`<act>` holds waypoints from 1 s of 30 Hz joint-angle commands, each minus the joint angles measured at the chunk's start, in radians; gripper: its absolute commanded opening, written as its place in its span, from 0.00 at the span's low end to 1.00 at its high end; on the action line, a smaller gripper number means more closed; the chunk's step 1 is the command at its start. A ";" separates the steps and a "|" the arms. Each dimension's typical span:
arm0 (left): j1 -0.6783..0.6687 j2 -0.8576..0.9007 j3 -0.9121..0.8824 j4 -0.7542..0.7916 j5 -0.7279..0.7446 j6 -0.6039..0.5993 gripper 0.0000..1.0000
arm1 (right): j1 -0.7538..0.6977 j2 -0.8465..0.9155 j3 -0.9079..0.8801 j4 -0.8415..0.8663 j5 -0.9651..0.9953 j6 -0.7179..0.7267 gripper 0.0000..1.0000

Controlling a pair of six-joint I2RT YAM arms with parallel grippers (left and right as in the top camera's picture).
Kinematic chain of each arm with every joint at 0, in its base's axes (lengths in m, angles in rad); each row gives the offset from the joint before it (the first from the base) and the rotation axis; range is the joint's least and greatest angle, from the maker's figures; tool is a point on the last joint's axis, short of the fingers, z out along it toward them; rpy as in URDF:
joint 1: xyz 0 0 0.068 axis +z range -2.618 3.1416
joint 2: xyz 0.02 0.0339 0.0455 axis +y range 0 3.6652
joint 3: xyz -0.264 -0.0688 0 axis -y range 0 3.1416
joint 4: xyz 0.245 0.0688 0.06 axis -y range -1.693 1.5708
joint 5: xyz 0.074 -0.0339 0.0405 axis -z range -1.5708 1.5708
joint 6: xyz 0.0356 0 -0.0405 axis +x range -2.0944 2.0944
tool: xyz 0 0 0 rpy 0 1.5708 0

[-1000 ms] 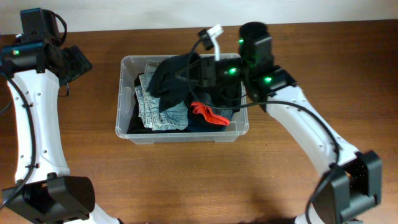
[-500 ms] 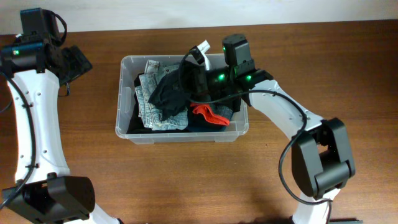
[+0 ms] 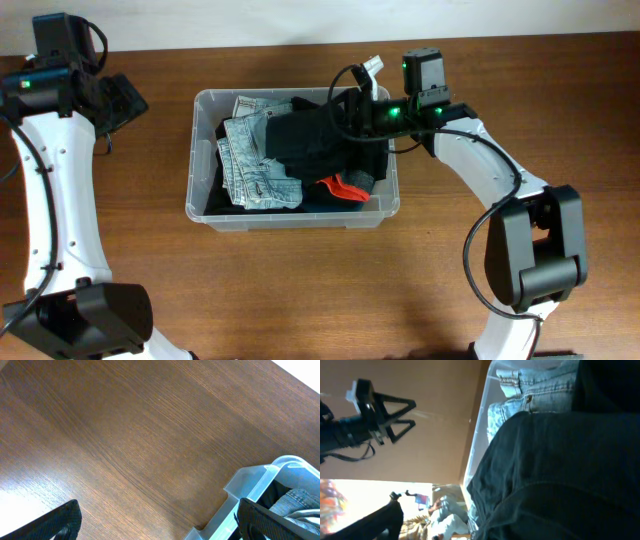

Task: Pack container
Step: 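Lower the teal garment into the bin's right half and release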

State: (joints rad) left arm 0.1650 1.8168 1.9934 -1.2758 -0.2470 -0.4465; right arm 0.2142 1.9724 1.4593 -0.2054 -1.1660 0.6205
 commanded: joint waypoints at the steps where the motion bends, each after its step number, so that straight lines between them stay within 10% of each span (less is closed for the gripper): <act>1: 0.002 -0.020 0.006 -0.001 -0.003 -0.010 0.99 | 0.010 0.010 0.015 -0.001 0.027 -0.014 0.99; 8: 0.002 -0.020 0.006 -0.001 -0.004 -0.010 0.99 | 0.010 -0.032 0.018 -0.013 0.108 -0.072 0.98; 20: 0.002 -0.020 0.006 -0.001 -0.003 -0.010 0.99 | 0.083 -0.167 0.379 -0.693 0.783 -0.349 0.99; 26: 0.002 -0.020 0.006 -0.001 -0.004 -0.010 0.99 | 0.202 -0.167 0.459 -0.744 0.983 -0.355 1.00; 30: 0.002 -0.020 0.006 -0.001 -0.004 -0.010 0.99 | 0.273 -0.153 0.459 -0.742 1.128 -0.354 0.69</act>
State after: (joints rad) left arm 0.1650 1.8168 1.9934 -1.2758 -0.2470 -0.4465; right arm 0.4507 1.8084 1.9095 -0.9455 -0.2153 0.2768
